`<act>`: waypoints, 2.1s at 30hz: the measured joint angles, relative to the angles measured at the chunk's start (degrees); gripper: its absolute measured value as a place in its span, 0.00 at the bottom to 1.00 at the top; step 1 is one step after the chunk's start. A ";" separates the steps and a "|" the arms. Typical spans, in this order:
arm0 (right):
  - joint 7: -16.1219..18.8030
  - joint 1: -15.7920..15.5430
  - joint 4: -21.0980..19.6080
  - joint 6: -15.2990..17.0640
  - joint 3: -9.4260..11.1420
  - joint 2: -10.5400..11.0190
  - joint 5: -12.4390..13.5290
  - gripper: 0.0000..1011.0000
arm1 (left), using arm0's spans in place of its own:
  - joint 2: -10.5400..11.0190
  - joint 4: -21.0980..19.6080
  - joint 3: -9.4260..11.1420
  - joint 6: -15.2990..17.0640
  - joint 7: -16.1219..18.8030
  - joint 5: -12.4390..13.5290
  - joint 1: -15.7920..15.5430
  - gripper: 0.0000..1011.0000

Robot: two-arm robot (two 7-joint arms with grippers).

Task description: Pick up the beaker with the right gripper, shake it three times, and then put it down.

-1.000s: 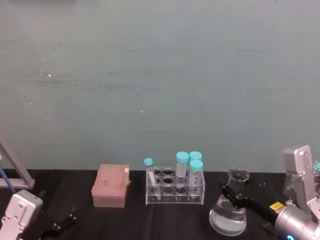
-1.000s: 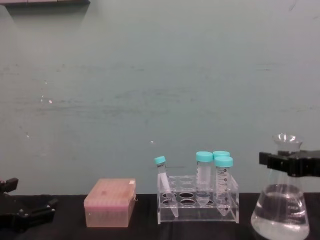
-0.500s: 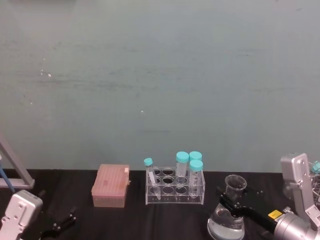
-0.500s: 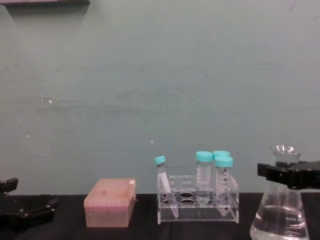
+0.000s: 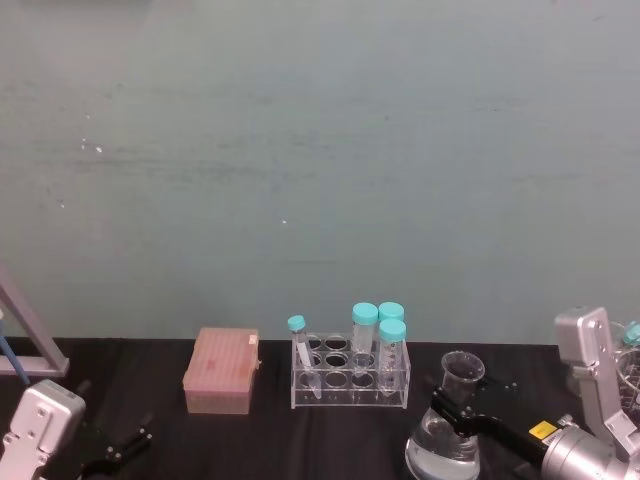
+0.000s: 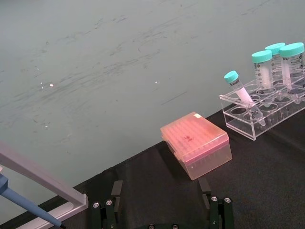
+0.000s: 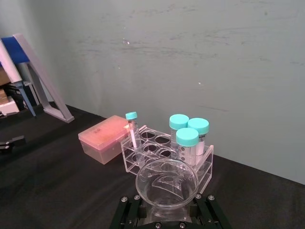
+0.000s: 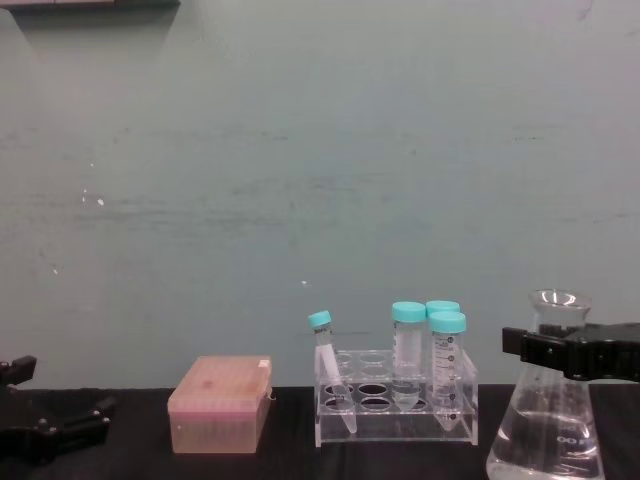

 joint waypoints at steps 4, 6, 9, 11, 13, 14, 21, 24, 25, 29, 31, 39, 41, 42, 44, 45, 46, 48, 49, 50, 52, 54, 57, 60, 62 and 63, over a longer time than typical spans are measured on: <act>0.01 0.15 0.12 0.03 -0.32 0.00 0.18 0.44 | 0.00 0.00 0.00 0.00 0.00 0.00 0.00 0.99; -0.02 0.25 0.30 0.05 -0.47 -0.03 0.23 0.44 | 0.00 0.00 0.00 0.00 0.00 0.00 0.00 0.99; -0.07 0.34 0.39 0.09 -0.54 -0.06 0.27 0.44 | 0.00 0.00 0.00 0.00 0.00 0.00 0.00 0.99; -0.13 0.37 0.44 0.12 -0.62 -0.11 0.33 0.44 | 0.00 0.00 0.00 0.00 0.00 0.00 0.00 0.99; -0.17 0.42 0.49 0.13 -0.66 -0.14 0.38 0.44 | 0.00 0.00 0.00 0.00 0.00 0.00 0.00 0.99; -0.21 0.49 0.55 0.13 -0.69 -0.17 0.44 0.44 | 0.00 0.00 0.00 0.00 0.00 0.00 0.00 0.99; -0.42 0.64 0.74 0.22 -0.88 -0.20 0.60 0.44 | 0.00 0.00 0.00 0.00 0.00 0.00 0.00 0.99; -0.47 0.76 0.99 0.23 -1.01 -0.30 0.61 0.44 | 0.00 0.00 0.00 0.00 0.00 0.00 0.00 0.99; -0.48 0.79 1.04 0.24 -1.04 -0.33 0.62 0.44 | 0.00 0.00 0.00 0.00 0.00 0.00 0.00 0.99; -0.52 0.88 1.22 0.29 -1.17 -0.41 0.65 0.44 | 0.00 0.00 0.00 0.00 0.00 0.00 0.00 0.99; -0.55 0.93 1.27 0.33 -1.23 -0.44 0.67 0.44 | 0.00 0.00 0.00 0.00 0.00 0.00 0.00 0.99; -0.53 1.19 1.70 0.32 -1.48 -0.55 0.67 0.44 | 0.00 0.00 0.00 0.00 0.00 0.00 0.00 0.99; -0.53 1.20 1.74 0.33 -1.50 -0.57 0.67 0.44 | 0.00 0.00 0.00 0.00 0.00 0.00 0.00 0.99; -0.53 1.22 1.76 0.34 -1.53 -0.58 0.68 0.44 | 0.00 0.00 0.00 0.00 0.00 0.00 0.00 0.99; -0.53 1.29 1.85 0.35 -1.59 -0.63 0.69 0.44 | 0.00 0.00 0.00 0.00 0.00 0.00 0.00 0.99; -0.53 1.33 1.90 0.36 -1.61 -0.66 0.69 0.44 | 0.00 0.00 0.00 0.00 0.00 0.00 0.00 0.99; -0.53 1.40 1.99 0.36 -1.65 -0.70 0.69 0.44 | 0.00 0.00 0.00 0.00 0.00 0.00 0.00 0.99; -0.53 1.44 2.07 0.37 -1.70 -0.72 0.69 0.44 | 0.00 0.00 0.00 0.00 0.00 0.00 0.00 0.99; -0.53 1.45 2.10 0.38 -1.71 -0.72 0.69 0.44 | 0.00 0.00 0.00 0.00 0.00 0.00 0.00 0.99; -0.52 1.47 2.14 0.40 -1.73 -0.74 0.69 0.44 | 0.00 0.00 0.00 0.00 0.00 0.00 0.00 0.99; -0.53 1.48 2.20 0.44 -1.76 -0.76 0.69 0.44 | 0.00 0.00 0.00 0.00 0.00 0.00 0.00 0.99; -0.53 1.53 2.27 0.52 -1.79 -0.78 0.69 0.44 | 0.00 0.00 0.00 0.00 0.00 0.00 0.00 0.99; -0.54 1.66 2.44 0.60 -1.88 -0.85 0.69 0.44 | 0.00 0.00 0.00 0.00 0.00 0.00 0.00 0.99; -0.56 1.73 2.55 0.62 -1.95 -0.91 0.67 0.44 | 0.00 0.00 0.00 0.00 0.00 0.00 0.00 0.99; -0.56 1.74 2.58 0.63 -1.97 -0.92 0.65 0.44 | 0.00 0.00 0.00 0.00 0.00 0.00 0.00 0.99; -0.57 1.74 2.59 0.64 -1.98 -0.92 0.65 0.44 | 0.00 0.00 0.00 0.00 0.00 0.00 0.00 0.99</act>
